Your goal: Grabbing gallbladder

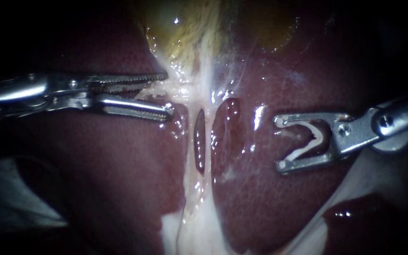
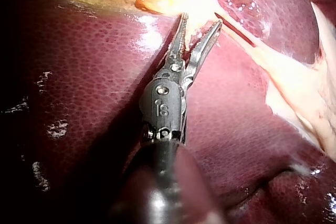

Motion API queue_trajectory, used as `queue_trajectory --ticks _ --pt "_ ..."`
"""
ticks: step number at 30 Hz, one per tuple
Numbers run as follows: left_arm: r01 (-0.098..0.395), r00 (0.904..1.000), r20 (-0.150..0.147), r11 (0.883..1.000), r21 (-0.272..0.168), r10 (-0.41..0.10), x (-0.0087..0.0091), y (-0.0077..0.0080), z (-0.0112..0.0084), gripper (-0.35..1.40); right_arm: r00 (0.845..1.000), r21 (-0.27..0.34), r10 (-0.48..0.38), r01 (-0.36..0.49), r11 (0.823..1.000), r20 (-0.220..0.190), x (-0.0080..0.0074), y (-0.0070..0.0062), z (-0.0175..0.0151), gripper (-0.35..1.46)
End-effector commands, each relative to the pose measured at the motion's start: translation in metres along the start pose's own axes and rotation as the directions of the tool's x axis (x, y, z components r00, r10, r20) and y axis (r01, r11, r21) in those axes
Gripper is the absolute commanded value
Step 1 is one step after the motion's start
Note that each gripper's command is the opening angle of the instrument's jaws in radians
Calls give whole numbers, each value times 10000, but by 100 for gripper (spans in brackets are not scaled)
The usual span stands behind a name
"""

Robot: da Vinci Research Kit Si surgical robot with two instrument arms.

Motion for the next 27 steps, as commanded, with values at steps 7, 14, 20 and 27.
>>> queue_trajectory --ticks 7,14,20,27 --pt "122 9999 114 9999 30 -123 -4 -8 3 10 10000 -2 0 0 10000 1 0 0 0 50" --pt "318 9994 147 9995 50 -319 -1 -6 3 -11 10000 0 -1 1 10000 0 0 0 0 50" --pt "711 9971 249 9974 68 -713 7 1 -5 -35 10000 0 -1 1 10000 0 0 0 0 50" --pt "1126 9895 930 9935 -158 -1107 15 14 -19 -35 10000 1 -1 1 10000 0 0 0 -1 49"
